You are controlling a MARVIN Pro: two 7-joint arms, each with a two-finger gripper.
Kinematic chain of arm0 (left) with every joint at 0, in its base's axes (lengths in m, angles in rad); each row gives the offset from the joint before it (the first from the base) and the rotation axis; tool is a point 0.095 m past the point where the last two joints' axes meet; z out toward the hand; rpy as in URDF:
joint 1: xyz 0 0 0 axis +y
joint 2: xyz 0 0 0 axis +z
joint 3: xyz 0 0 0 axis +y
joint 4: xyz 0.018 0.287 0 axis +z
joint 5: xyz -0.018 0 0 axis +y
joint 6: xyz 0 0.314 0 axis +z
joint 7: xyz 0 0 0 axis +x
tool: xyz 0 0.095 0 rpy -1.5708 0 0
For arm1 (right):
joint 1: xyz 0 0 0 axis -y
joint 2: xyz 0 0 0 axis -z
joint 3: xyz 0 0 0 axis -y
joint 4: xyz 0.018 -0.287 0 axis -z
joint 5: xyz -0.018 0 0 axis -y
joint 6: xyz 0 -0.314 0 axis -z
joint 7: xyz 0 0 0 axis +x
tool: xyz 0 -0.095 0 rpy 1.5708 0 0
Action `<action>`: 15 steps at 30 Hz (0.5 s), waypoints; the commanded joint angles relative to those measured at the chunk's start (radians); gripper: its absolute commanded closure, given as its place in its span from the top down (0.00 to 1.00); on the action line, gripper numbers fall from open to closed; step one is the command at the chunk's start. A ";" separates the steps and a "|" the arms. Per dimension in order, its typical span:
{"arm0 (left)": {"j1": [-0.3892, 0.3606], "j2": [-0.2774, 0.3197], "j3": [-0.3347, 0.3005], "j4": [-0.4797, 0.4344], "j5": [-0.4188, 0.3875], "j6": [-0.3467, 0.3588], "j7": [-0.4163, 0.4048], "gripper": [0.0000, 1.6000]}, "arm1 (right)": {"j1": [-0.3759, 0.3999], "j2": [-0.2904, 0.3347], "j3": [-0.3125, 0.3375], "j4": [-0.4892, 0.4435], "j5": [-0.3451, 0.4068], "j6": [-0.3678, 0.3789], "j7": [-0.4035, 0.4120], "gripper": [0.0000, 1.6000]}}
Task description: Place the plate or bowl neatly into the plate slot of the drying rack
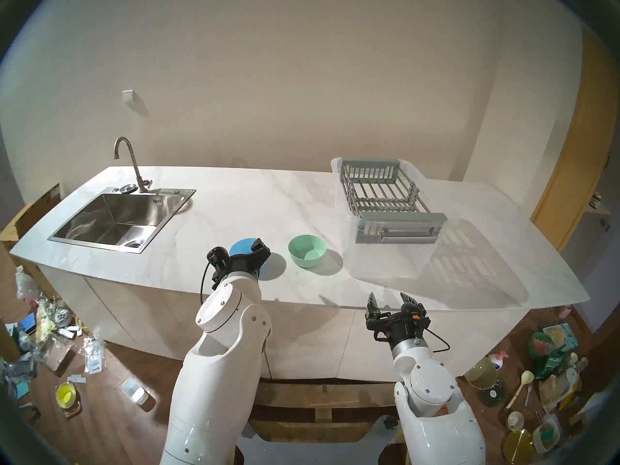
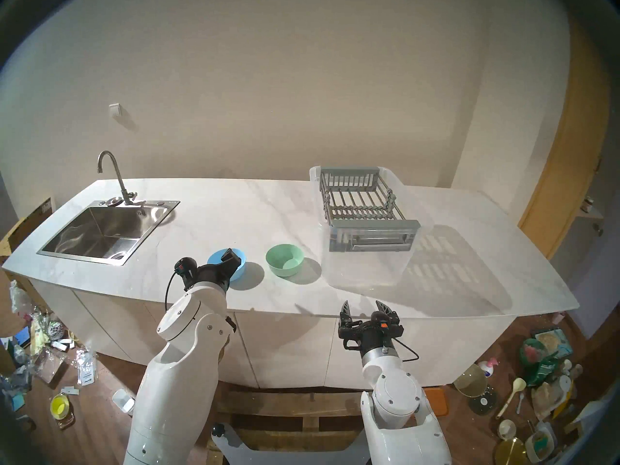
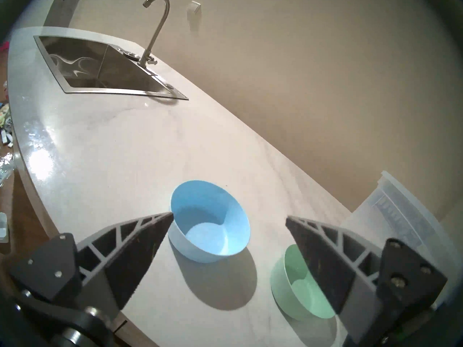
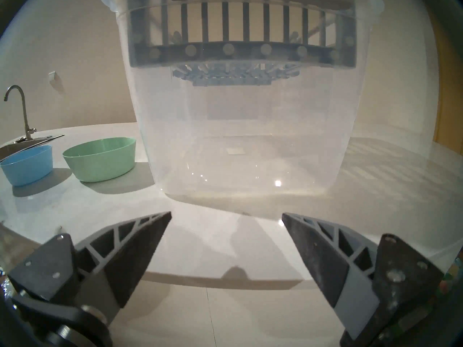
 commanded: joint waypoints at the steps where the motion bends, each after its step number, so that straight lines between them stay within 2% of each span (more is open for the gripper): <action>1: -0.042 -0.014 -0.009 0.014 -0.036 -0.053 -0.022 1.00 | 0.005 0.000 0.000 -0.027 0.001 -0.004 0.001 1.00; 15: -0.109 -0.031 -0.082 0.166 -0.171 -0.113 -0.067 1.00 | 0.005 0.000 0.000 -0.027 0.001 -0.004 0.001 1.00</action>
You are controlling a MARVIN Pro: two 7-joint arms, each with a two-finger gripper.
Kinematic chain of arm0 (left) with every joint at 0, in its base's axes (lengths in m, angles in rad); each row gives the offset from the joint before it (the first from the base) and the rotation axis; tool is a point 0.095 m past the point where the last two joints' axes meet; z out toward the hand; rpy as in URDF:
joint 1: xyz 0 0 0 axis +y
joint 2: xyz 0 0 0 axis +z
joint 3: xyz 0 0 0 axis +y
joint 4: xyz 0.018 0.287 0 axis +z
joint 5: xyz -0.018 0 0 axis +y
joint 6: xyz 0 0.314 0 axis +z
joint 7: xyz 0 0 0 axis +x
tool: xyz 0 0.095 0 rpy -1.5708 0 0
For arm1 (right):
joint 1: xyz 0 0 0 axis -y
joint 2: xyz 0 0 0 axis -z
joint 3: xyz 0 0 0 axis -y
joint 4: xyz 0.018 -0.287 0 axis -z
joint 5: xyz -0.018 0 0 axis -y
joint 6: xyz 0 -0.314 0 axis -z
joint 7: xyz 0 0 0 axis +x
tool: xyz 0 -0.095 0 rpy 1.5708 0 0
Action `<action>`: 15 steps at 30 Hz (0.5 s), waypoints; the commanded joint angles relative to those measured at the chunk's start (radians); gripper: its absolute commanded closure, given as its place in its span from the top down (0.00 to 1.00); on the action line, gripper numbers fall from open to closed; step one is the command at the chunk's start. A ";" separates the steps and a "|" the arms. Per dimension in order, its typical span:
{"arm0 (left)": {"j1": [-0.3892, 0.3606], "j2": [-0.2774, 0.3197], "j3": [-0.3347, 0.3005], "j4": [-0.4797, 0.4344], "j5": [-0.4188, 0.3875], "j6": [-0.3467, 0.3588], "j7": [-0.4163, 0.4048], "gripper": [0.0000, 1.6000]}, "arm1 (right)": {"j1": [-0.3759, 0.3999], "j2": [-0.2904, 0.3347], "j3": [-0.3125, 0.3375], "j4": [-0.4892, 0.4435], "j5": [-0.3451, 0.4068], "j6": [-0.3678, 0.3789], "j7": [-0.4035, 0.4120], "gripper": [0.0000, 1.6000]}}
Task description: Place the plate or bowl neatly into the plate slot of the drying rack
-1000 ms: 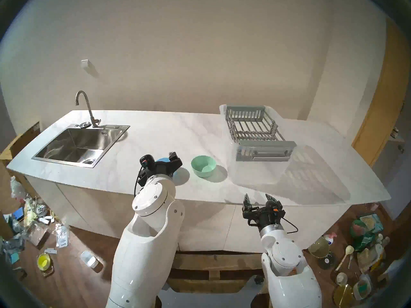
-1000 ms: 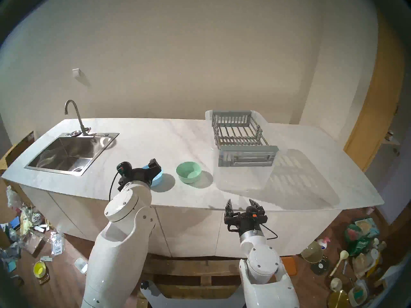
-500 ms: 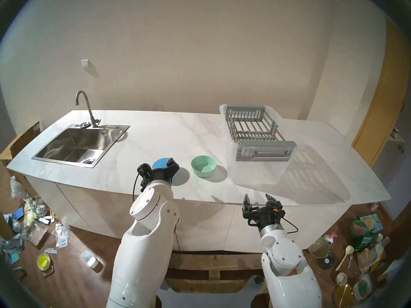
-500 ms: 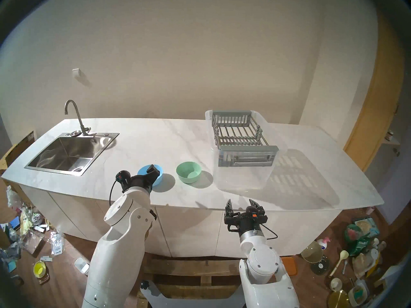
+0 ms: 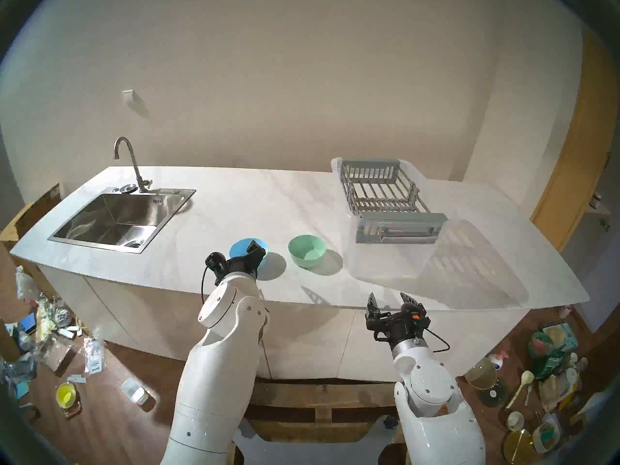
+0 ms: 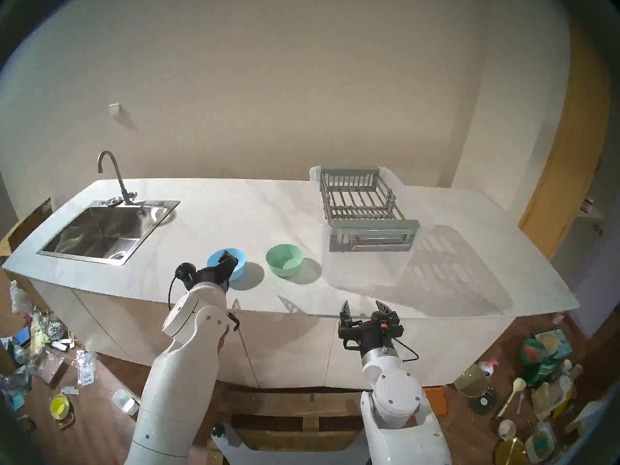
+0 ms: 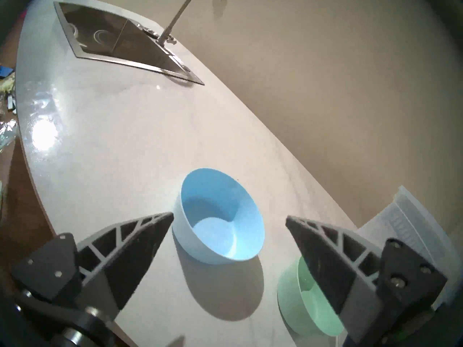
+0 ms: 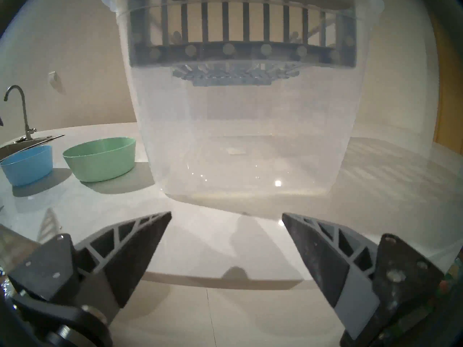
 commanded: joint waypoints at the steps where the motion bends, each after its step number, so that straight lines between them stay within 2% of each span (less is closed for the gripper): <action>1: -0.048 -0.008 -0.017 0.021 -0.034 -0.034 -0.040 1.00 | 0.005 0.000 0.000 -0.027 0.001 -0.004 0.001 1.00; 15: -0.119 -0.021 -0.017 0.122 -0.058 -0.061 -0.051 1.00 | 0.005 0.000 0.000 -0.027 0.001 -0.005 0.001 1.00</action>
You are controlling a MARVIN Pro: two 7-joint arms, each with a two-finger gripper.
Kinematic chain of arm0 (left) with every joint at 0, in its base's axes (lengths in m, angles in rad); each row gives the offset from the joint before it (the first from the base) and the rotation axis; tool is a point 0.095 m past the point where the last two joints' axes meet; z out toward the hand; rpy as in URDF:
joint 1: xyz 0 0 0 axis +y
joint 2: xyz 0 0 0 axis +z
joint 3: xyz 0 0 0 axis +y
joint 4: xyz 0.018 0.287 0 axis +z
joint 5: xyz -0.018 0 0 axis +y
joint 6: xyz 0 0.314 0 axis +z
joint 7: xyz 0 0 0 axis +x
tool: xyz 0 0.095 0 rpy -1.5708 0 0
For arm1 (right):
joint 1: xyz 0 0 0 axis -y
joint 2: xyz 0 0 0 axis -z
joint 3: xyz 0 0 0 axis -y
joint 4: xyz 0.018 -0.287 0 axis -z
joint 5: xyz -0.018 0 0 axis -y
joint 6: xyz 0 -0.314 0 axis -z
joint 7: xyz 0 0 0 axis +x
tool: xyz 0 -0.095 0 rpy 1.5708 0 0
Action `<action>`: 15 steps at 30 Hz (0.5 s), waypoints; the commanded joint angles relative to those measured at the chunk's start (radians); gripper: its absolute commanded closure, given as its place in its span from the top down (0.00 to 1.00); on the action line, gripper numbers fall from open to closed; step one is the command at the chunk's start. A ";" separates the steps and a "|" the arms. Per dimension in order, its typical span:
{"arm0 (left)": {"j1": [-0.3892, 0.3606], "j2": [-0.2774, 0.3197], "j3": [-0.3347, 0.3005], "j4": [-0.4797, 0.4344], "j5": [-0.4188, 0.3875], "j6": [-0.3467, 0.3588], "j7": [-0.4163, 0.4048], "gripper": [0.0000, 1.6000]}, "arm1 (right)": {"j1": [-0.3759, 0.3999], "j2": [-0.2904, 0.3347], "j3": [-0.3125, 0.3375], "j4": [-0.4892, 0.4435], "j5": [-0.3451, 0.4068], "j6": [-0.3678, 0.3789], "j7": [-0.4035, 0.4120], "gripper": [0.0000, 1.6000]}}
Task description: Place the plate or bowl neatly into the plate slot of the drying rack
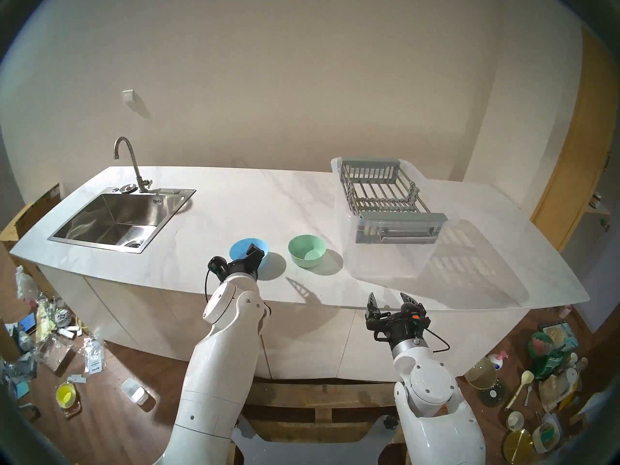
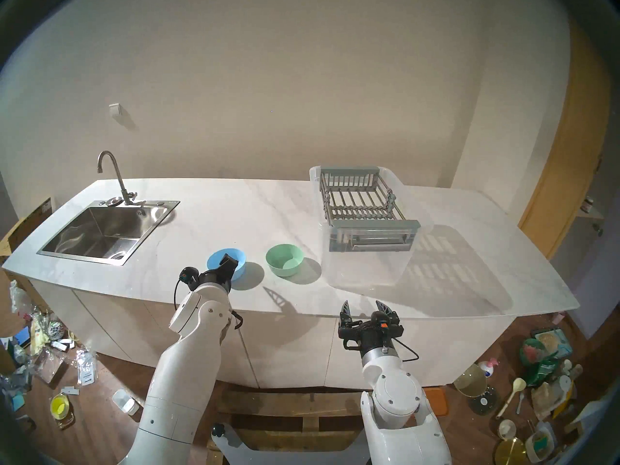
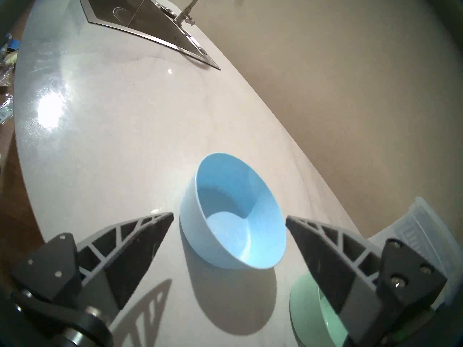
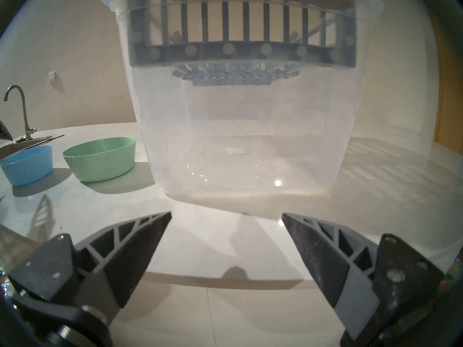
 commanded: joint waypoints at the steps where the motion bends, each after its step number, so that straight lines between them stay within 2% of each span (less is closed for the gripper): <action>1: -0.051 -0.010 0.002 0.002 -0.007 -0.016 -0.021 1.00 | 0.005 0.000 0.000 -0.027 0.001 -0.005 0.001 1.00; 15: -0.076 -0.021 -0.020 0.048 -0.073 0.013 0.013 1.00 | 0.005 0.000 0.000 -0.028 0.001 -0.004 0.001 1.00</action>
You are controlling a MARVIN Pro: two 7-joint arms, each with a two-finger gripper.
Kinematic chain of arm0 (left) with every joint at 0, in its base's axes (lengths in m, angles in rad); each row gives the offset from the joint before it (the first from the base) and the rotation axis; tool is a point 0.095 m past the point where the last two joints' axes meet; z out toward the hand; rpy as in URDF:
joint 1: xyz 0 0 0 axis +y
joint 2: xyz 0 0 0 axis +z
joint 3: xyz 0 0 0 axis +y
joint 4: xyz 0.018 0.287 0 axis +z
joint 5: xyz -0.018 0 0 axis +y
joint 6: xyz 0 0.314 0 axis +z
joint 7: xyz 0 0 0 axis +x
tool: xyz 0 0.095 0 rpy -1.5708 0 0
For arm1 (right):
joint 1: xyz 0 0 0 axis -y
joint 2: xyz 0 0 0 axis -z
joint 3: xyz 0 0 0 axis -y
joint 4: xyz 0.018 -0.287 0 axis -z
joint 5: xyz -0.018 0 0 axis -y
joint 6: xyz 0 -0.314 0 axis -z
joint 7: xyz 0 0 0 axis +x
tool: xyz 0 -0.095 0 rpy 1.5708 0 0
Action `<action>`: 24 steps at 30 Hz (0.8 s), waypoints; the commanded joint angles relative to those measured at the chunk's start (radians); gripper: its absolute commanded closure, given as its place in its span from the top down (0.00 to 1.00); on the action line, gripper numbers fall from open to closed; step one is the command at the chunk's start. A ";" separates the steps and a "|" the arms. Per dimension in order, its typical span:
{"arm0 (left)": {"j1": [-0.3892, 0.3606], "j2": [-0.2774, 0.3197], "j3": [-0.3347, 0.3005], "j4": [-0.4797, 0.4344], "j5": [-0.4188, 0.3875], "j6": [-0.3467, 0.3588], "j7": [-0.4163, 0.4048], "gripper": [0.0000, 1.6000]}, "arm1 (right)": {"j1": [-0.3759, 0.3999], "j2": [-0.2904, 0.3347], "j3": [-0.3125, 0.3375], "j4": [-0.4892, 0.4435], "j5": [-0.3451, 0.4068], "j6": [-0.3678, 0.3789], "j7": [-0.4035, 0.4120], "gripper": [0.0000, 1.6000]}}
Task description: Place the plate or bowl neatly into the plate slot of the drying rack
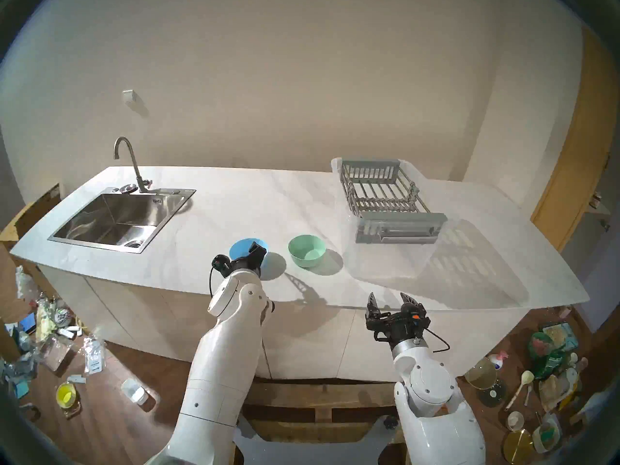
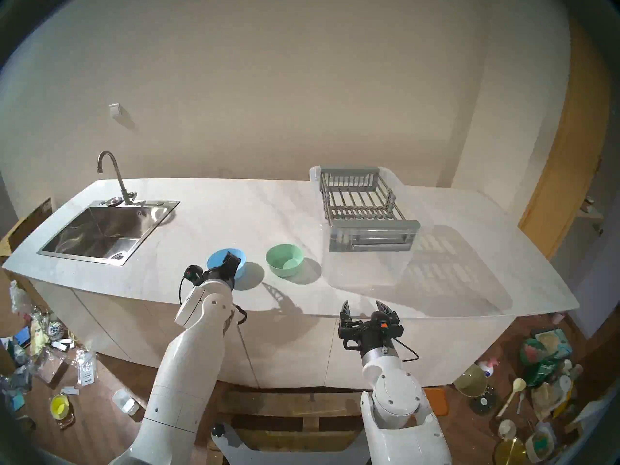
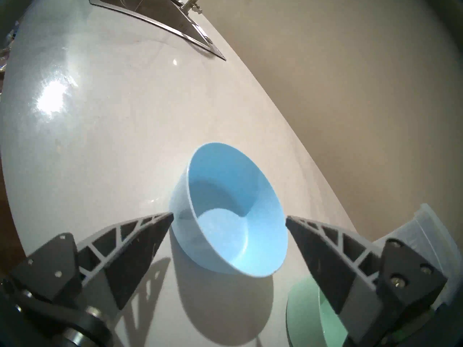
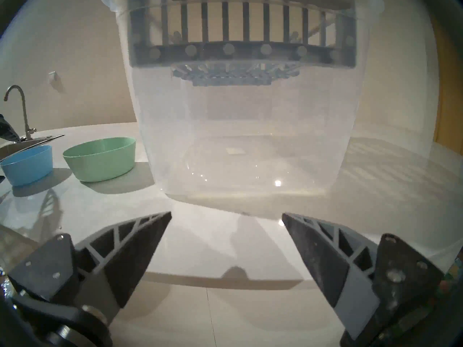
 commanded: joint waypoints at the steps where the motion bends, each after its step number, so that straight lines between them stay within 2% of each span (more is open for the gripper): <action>1: -0.033 -0.008 -0.007 -0.008 -0.029 0.018 0.006 1.00 | 0.005 0.000 0.000 -0.028 0.001 -0.004 0.001 1.00; 12: -0.053 -0.013 -0.018 0.021 -0.056 0.052 0.051 1.00 | 0.005 0.000 0.000 -0.028 0.001 -0.004 0.001 1.00; 13: -0.058 -0.015 -0.018 0.022 -0.053 0.060 0.074 0.11 | 0.005 0.000 0.000 -0.028 0.001 -0.004 0.001 1.00; 14: -0.058 -0.015 -0.018 0.022 -0.053 0.060 0.074 0.11 | 0.005 0.000 0.000 -0.028 0.001 -0.004 0.001 1.00; 15: -0.062 -0.017 -0.030 0.021 -0.093 0.082 0.090 0.00 | 0.005 0.000 0.000 -0.028 0.001 -0.004 0.001 1.00; 17: -0.070 -0.023 -0.049 0.025 -0.123 0.110 0.106 0.00 | 0.005 0.000 0.000 -0.027 0.001 -0.004 0.001 1.00; 24: -0.072 -0.001 -0.026 0.002 -0.095 0.110 0.129 0.00 | 0.005 0.000 0.000 -0.027 0.001 -0.004 0.001 1.00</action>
